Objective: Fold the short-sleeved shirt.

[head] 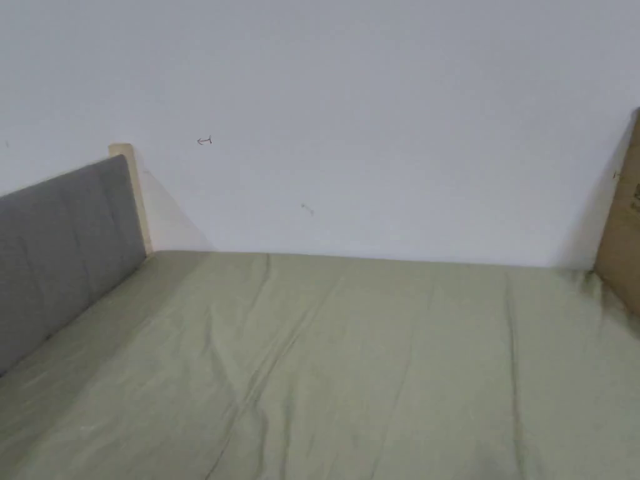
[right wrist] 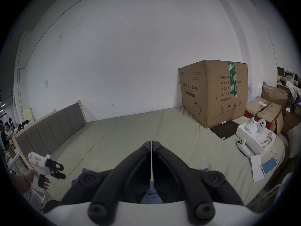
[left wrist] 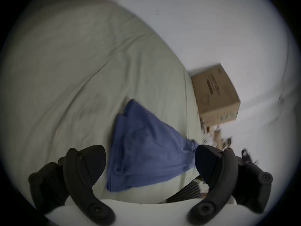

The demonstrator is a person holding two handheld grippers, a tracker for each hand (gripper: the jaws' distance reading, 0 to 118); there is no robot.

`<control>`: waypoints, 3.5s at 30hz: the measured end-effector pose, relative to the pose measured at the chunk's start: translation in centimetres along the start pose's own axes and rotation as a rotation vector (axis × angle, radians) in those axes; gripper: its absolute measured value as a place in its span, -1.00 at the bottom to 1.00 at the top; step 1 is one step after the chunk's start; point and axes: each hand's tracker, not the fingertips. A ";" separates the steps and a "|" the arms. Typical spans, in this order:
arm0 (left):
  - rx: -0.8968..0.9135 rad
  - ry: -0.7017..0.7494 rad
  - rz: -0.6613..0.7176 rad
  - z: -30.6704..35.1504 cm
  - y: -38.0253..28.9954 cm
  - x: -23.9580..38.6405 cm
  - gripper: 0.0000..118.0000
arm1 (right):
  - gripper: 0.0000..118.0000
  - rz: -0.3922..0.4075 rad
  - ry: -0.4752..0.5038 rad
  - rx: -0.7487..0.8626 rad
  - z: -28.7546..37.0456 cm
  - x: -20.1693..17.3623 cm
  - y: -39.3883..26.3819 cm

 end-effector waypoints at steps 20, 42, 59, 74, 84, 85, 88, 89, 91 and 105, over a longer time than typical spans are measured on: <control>-0.151 -0.139 0.012 -9.8 -1.7 -4.6 -0.97 | -0.99 -0.051 0.004 -0.161 -1.8 -2.7 -0.9; -0.022 0.281 -0.518 -4.8 -8.1 17.3 -0.91 | -0.99 -0.179 0.049 -0.188 -1.2 1.6 -2.6; -0.012 0.199 -0.442 -6.5 -9.0 17.6 0.24 | -0.99 -0.140 0.042 -0.200 -0.5 3.1 -2.7; -0.371 0.310 -0.571 -23.2 -17.0 16.2 -0.99 | -0.99 -0.136 0.022 -0.232 -0.9 3.5 -3.3; -0.205 -0.139 -0.337 -9.7 -11.4 15.0 -0.98 | -0.99 -0.131 0.049 -0.235 -0.4 2.4 -2.9; -0.183 -0.146 -0.319 -8.2 -10.4 14.2 -0.98 | -0.99 -0.128 0.051 -0.234 -0.4 2.3 -2.8; -0.147 -0.173 -0.237 -4.3 -6.5 10.2 -0.66 | -0.99 -0.116 0.058 -0.237 -0.5 1.7 -2.7; -0.133 -0.161 -0.211 -3.3 -5.6 8.9 -0.15 | -0.99 -0.112 0.060 -0.239 -0.6 1.5 -2.7; -0.092 -0.127 -0.184 -1.7 -5.5 8.1 0.83 | -0.99 -0.107 0.063 -0.243 -0.7 1.1 -2.9; -0.362 -0.540 0.204 -12.6 -6.1 0.8 0.95 | -0.99 -0.035 0.052 -0.326 -2.0 -2.6 -2.7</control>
